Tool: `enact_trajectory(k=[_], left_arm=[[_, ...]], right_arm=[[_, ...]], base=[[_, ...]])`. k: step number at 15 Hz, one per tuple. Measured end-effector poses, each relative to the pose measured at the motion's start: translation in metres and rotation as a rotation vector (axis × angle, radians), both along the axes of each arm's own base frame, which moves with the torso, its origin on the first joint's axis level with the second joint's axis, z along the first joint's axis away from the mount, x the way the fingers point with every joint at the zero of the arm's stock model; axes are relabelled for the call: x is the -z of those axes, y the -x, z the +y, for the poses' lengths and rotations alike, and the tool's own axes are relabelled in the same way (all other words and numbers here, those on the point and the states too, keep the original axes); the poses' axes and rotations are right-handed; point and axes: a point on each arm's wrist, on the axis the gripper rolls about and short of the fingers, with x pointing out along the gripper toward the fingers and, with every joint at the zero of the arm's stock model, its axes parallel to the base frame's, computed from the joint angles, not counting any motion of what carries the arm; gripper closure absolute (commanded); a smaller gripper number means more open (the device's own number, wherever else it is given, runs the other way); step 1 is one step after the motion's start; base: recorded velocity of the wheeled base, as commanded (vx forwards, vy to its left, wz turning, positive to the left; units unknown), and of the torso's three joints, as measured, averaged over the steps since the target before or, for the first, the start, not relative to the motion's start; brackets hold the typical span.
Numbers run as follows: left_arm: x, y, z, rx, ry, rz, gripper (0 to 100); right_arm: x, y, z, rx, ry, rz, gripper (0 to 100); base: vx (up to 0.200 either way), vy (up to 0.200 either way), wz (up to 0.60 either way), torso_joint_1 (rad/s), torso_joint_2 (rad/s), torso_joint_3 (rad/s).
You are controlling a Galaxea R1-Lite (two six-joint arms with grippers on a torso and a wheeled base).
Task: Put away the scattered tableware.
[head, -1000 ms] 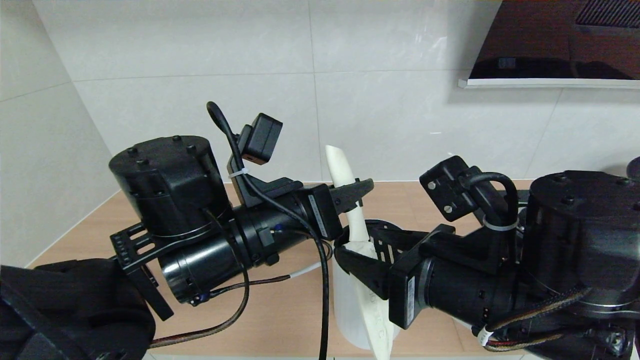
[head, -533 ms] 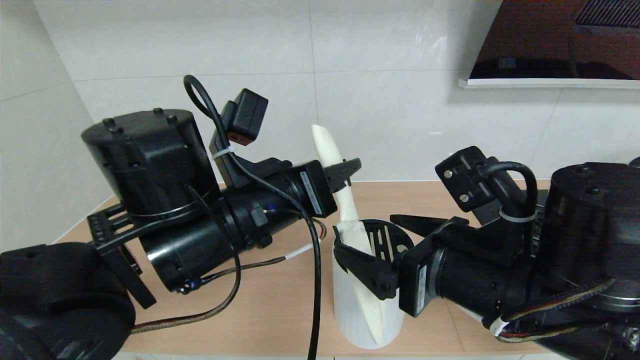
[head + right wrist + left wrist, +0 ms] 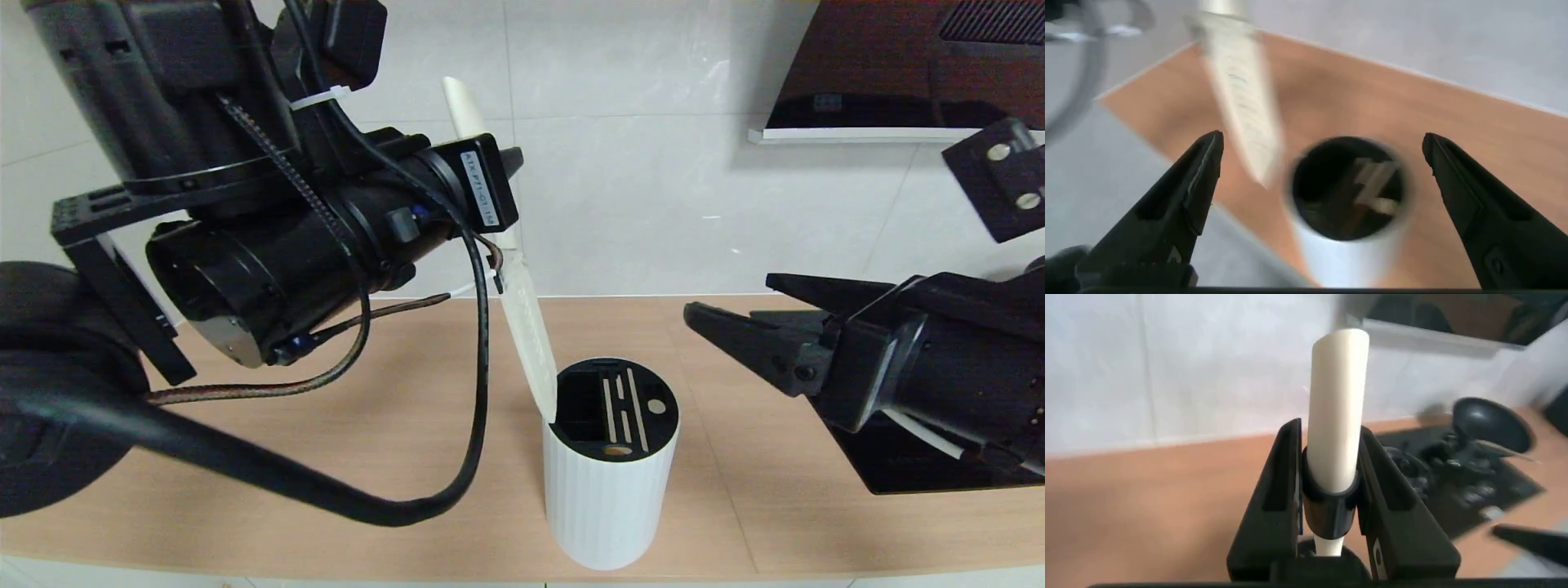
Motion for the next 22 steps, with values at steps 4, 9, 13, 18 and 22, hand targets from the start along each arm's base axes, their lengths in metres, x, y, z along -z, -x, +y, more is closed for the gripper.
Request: enact_trajectory(k=[4, 9, 13, 18, 22], left_arm=[[0.0, 0.004, -0.021, -0.151, 0.016, -0.102, 100], [0.015, 0.009, -0.044, -0.223, -0.015, -0.103, 100], [0.026, 0.007, -0.056, -0.205, -0.038, -0.085, 100], [0.039, 0.001, -0.066, -0.21, -0.055, -0.073, 100], [0.047, -0.002, -0.071, -0.214, -0.072, -0.06, 100]], right_arm=[[-0.008, -0.005, -0.015, 0.063, -0.023, -0.024, 0], [-0.008, -0.013, -0.024, 0.101, -0.024, -0.026, 0], [-0.007, -0.015, -0.024, 0.106, -0.02, -0.022, 0], [-0.006, -0.015, -0.024, 0.107, -0.018, -0.02, 0], [-0.006, -0.016, -0.024, 0.106, -0.017, -0.019, 0]], base=[[0.0, 0.0, 0.0, 0.0, 0.0, 0.0], [0.0, 0.0, 0.0, 0.0, 0.0, 0.0], [0.0, 0.0, 0.0, 0.0, 0.0, 0.0], [0.0, 0.0, 0.0, 0.0, 0.0, 0.0], [0.0, 0.0, 0.0, 0.0, 0.0, 0.0]])
